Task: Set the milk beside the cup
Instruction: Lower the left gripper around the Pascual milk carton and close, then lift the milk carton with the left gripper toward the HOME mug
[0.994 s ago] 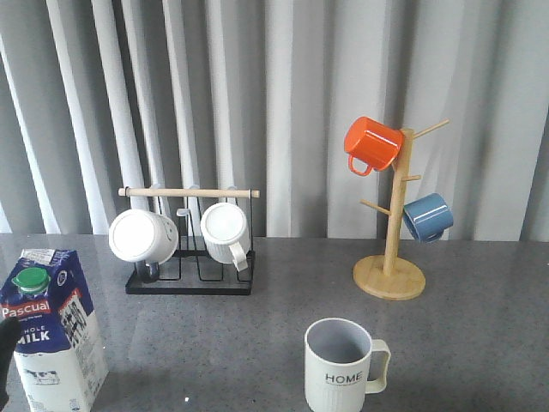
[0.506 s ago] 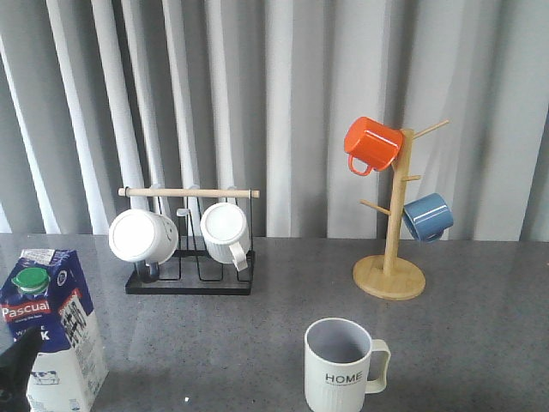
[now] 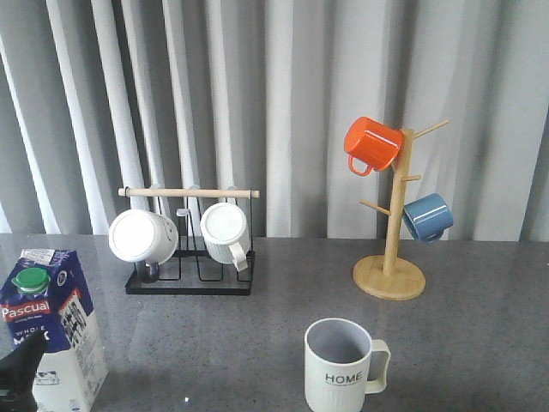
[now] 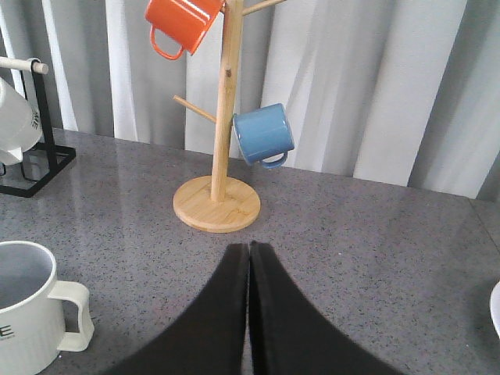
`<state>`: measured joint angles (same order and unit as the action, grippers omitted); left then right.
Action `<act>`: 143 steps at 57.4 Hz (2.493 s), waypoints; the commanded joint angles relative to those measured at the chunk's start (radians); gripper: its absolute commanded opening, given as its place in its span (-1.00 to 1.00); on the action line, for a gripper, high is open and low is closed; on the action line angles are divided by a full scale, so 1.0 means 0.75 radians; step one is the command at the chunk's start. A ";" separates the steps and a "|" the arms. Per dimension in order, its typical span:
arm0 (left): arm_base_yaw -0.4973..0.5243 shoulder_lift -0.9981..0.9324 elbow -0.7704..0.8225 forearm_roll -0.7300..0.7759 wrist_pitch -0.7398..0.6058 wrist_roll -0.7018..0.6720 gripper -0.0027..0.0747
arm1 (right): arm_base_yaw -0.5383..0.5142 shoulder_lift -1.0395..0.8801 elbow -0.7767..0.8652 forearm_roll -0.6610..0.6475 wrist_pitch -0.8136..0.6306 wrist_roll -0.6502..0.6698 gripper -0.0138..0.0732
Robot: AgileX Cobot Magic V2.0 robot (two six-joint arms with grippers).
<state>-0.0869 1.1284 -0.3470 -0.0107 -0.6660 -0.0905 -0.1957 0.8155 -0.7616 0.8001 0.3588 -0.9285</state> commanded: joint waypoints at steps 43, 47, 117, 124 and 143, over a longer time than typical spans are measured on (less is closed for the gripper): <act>-0.007 0.322 -0.261 -0.002 -0.137 -0.048 0.60 | -0.010 -0.013 -0.048 0.016 -0.067 -0.014 -0.70; -0.007 0.357 -0.285 -0.003 -0.141 -0.048 0.60 | -0.010 -0.013 -0.048 0.016 -0.067 -0.014 -0.70; -0.006 0.421 -0.334 -0.027 -0.226 0.020 -0.77 | -0.010 -0.013 -0.048 0.016 -0.067 -0.014 -0.70; -0.006 0.421 -0.331 -0.028 -0.226 0.020 -0.77 | -0.010 -0.013 -0.048 0.016 -0.067 -0.014 -0.70; -0.006 0.380 -0.330 -0.028 -0.222 0.019 -0.77 | -0.010 -0.013 -0.048 0.016 -0.067 -0.014 -0.70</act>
<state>-0.0869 1.4711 -0.5697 -0.0330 -0.7483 -0.0663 -0.1957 0.8155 -0.7616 0.8001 0.3588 -0.9285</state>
